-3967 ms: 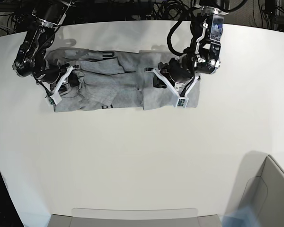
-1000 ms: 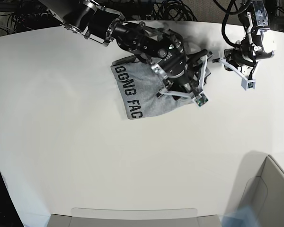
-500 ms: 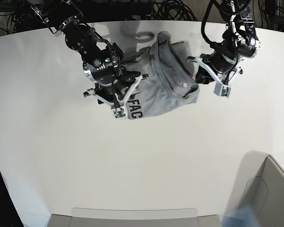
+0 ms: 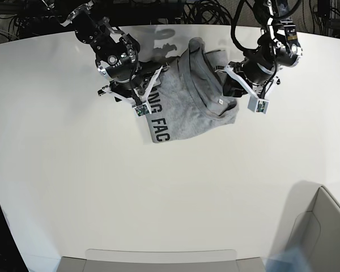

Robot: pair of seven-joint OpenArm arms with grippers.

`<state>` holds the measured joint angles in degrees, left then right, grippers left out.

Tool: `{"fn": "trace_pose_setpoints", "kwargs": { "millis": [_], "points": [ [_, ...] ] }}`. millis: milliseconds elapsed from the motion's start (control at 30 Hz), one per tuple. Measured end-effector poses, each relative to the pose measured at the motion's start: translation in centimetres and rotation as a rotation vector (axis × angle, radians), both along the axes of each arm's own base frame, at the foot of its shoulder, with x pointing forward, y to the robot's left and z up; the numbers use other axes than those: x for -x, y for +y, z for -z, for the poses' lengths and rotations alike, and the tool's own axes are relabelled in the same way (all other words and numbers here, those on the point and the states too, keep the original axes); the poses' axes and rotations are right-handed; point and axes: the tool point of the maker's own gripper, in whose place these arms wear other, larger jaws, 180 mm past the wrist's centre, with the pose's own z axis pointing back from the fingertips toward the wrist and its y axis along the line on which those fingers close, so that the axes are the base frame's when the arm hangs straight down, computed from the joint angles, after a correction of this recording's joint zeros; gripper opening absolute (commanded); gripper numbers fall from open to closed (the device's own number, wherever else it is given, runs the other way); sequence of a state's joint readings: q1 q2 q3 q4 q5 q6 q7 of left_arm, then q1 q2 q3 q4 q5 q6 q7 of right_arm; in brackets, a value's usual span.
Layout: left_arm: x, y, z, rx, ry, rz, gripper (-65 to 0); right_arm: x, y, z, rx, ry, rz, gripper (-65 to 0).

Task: Fold the T-shirt properly
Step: 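Grasp the folded bundle edges with both grippers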

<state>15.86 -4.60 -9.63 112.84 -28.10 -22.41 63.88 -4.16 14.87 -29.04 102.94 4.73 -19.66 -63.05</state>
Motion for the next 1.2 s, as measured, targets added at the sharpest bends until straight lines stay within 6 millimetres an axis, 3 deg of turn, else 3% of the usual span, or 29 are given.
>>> {"fn": "trace_pose_setpoints", "kwargs": {
  "millis": [167,367,567,767,1067,1200],
  "points": [
    [-1.6,-0.2,0.9,0.034,0.012,-0.012,-49.7,0.6,-0.2,0.7,0.008,0.017,0.002,-35.7],
    [-0.9,-0.1,2.9,0.041,0.077,-0.018,-50.1,0.7,-0.2,0.8,0.008,0.019,0.002,-35.7],
    [-2.1,0.0,2.7,0.039,0.067,-0.023,-64.6,0.8,-0.1,0.8,0.007,0.020,0.002,-35.7],
    [-4.5,0.2,3.4,0.051,0.104,-0.014,-65.0,1.1,0.0,0.9,0.002,0.022,0.002,-35.7],
    [-6.0,1.2,2.4,0.029,0.064,-0.021,-65.0,1.6,0.2,1.1,-0.003,0.027,0.001,-35.7],
    [-6.1,1.5,1.3,0.007,0.039,-0.017,-55.0,1.6,0.2,1.1,-0.003,0.027,0.001,-35.7]
  ]
}}
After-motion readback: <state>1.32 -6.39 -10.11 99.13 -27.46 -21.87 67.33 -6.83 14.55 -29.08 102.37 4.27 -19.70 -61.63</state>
